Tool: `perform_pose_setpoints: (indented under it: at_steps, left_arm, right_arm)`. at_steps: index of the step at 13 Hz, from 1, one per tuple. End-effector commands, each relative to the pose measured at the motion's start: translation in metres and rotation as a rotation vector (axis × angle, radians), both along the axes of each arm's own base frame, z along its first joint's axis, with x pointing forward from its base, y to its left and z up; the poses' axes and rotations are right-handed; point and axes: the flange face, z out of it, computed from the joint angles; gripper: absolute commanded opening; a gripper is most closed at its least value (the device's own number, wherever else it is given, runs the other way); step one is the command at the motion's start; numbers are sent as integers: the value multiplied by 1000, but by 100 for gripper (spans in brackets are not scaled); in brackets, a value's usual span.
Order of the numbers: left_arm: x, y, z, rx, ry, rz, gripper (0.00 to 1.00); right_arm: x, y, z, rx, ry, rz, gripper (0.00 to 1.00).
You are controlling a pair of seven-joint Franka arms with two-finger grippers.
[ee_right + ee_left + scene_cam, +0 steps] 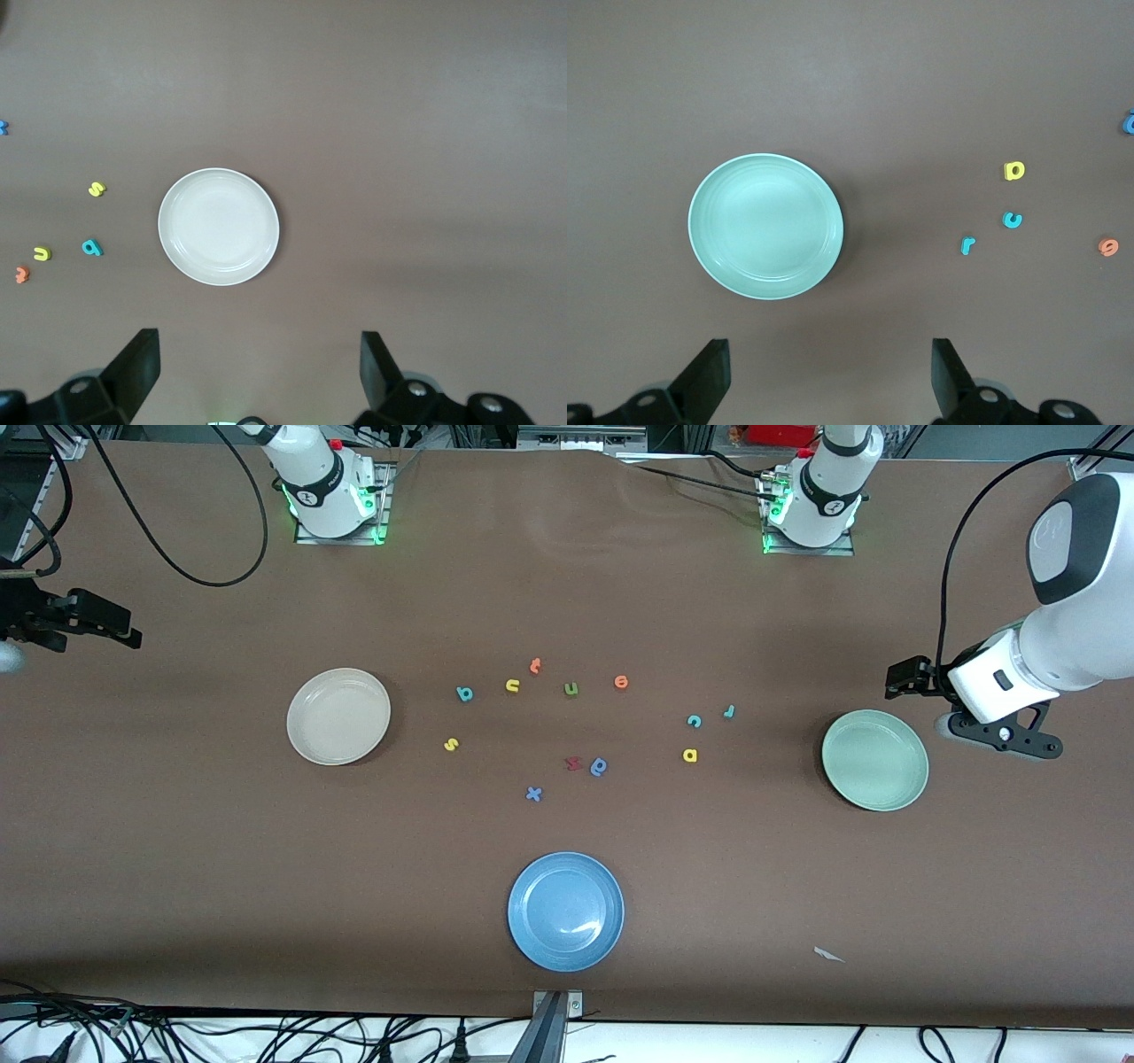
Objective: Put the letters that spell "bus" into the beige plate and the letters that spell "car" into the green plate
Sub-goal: 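Move the left gripper over the cyan letter r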
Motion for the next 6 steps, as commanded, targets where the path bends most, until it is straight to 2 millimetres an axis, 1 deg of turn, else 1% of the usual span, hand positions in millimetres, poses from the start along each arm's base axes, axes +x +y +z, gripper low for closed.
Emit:
perform_pose_setpoints:
  at_steps: [1, 2, 4, 5, 6]
  left_arm:
    - [4, -5, 0, -34, 6, 8, 100]
    - [5, -13, -6, -31, 17, 14, 100]
    - [7, -41, -24, -39, 48, 30, 100]
    - [8, -55, -37, -73, 79, 75, 100]
    - [12, -61, -46, -107, 84, 130, 100]
  right_arm:
    - [1, 1, 5, -17, -11, 12, 100]
    - [1, 1, 5, -18, -11, 9, 100]
    - [2, 1, 5, -16, -12, 9, 100]
    - [2, 0, 5, -18, -14, 9, 100]
    - [1, -1, 5, -19, -12, 9, 100]
